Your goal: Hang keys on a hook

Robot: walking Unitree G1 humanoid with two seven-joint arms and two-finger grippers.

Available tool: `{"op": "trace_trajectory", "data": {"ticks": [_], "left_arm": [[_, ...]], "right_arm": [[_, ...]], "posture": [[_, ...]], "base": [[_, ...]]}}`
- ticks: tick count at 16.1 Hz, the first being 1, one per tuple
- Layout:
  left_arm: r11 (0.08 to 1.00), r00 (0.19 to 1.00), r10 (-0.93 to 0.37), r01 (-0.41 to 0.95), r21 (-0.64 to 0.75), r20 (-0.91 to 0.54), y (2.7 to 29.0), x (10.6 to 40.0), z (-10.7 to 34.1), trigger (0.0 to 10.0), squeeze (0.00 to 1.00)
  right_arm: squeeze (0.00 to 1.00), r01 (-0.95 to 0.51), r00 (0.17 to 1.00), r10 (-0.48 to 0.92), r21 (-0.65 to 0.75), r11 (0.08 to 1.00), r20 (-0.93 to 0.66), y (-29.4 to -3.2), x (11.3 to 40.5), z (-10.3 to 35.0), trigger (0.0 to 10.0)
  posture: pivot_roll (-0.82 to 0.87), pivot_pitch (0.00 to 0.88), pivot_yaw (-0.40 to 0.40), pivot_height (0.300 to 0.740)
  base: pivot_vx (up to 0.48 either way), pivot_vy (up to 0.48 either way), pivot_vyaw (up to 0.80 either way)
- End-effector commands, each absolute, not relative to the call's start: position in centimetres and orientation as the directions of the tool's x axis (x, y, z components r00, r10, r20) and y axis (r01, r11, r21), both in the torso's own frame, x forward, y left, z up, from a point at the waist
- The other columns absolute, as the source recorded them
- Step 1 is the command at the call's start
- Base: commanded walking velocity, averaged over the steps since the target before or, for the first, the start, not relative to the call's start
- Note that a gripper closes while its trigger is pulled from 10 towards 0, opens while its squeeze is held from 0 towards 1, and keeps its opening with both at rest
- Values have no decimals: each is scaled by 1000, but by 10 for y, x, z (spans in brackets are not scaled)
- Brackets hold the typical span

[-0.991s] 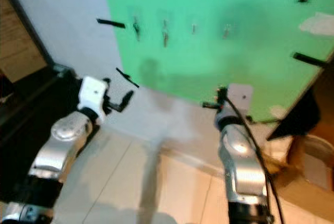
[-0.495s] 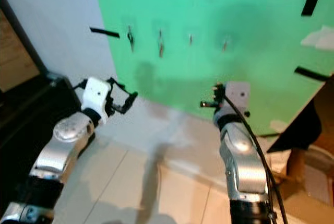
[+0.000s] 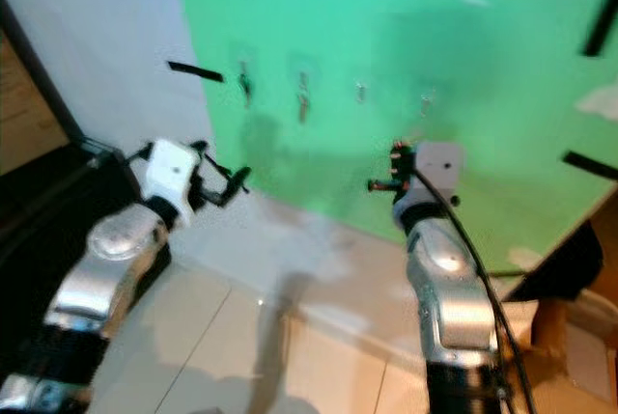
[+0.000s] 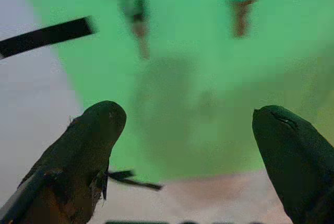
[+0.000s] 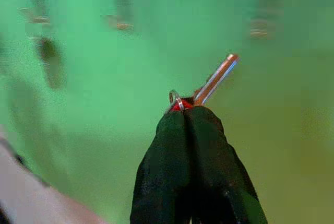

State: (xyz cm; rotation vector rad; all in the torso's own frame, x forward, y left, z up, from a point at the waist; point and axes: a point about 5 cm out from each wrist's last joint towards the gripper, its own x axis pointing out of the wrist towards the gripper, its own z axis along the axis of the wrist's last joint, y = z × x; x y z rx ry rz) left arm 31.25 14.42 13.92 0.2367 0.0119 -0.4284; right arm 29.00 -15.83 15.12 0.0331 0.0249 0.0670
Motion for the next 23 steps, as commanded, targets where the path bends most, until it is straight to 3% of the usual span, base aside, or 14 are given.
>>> {"op": "trace_trajectory", "data": {"ticks": [1, 5, 8, 11, 13, 15, 19, 23], "left_arm": [[882, 910, -410, 414, 225, -65, 146, 311, 140, 10000, 0], [858, 890, -451, 453, 243, -69, 146, 309, 143, 10000, 0], [800, 826, -560, 560, 216, -69, 142, 305, 152, 10000, 0], [683, 703, -704, 709, 179, -97, 131, 299, 158, 10000, 0], [550, 577, -803, 814, 187, -149, 124, 294, 160, 10000, 0], [525, 553, -817, 831, 183, -164, 125, 293, 161, 10000, 0], [458, 479, -860, 877, 146, -178, 119, 286, 163, 10000, 0], [440, 460, -869, 887, 139, -183, 118, 285, 164, 10000, 0]], "right_arm": [[0, -94, 996, 94, 21, 995, 14, -153, 290, 159, 10000], [0, -61, 998, 59, 78, 995, 32, -158, 290, 162, 10000], [0, -77, 997, 75, 64, 995, 37, -162, 292, 165, 10000], [0, -129, 992, 129, 19, 991, 9, -161, 296, 166, 10000], [0, -160, 987, 160, -8, 987, 6, -163, 301, 171, 10000], [0, -167, 986, 166, -44, 985, -22, -166, 303, 173, 10000], [0, -137, 991, 136, 31, 990, 11, -175, 310, 184, 10000], [0, -176, 984, 175, 63, 982, 14, -172, 314, 186, 10000]], "posture": [[-55, 0, 0, 740], [-42, 0, -9, 740], [-37, 0, -7, 740], [-40, 0, 0, 740], [-44, 0, 6, 740], [-47, 0, 12, 740], [-58, 0, 29, 740], [-57, 0, 34, 740]], "base": [[292, 0, 663], [277, 0, 400], [0, 0, 0], [0, 0, 0], [0, 0, 0], [0, 0, 0], [0, 0, 0], [0, 0, 0]]}}
